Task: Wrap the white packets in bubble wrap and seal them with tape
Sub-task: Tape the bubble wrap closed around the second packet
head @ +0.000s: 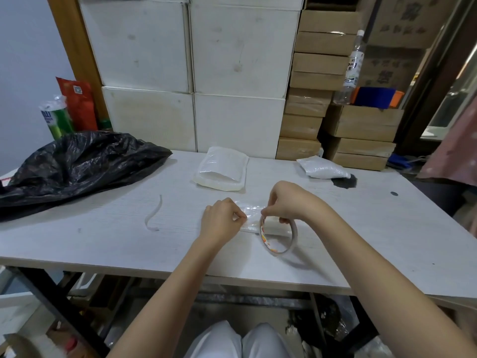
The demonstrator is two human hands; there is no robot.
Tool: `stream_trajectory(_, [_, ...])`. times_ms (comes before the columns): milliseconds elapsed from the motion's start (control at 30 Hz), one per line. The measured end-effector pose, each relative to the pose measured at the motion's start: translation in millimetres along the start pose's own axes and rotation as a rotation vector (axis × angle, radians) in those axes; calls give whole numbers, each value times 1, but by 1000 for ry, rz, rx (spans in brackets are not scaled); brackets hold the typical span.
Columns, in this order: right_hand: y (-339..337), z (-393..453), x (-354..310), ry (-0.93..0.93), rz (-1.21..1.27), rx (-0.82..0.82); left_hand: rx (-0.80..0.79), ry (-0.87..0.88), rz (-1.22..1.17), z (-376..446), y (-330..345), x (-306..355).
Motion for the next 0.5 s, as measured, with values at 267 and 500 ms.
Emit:
stream_trajectory(267, [-6, 1, 6, -3, -343, 157, 9, -9, 26, 0, 2, -1])
stream_trajectory(500, [2, 0, 27, 46, -418, 199, 1, -17, 0, 0, 1, -2])
Point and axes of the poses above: each hand's wrist, its own z-axis towards the middle knuckle, its own y-axis out of the palm, x = y × z, the point moved 1 cm from there along z, towards the middle knuckle, and after that the axes turned 2 degrees about y, right-handed, at the moved point
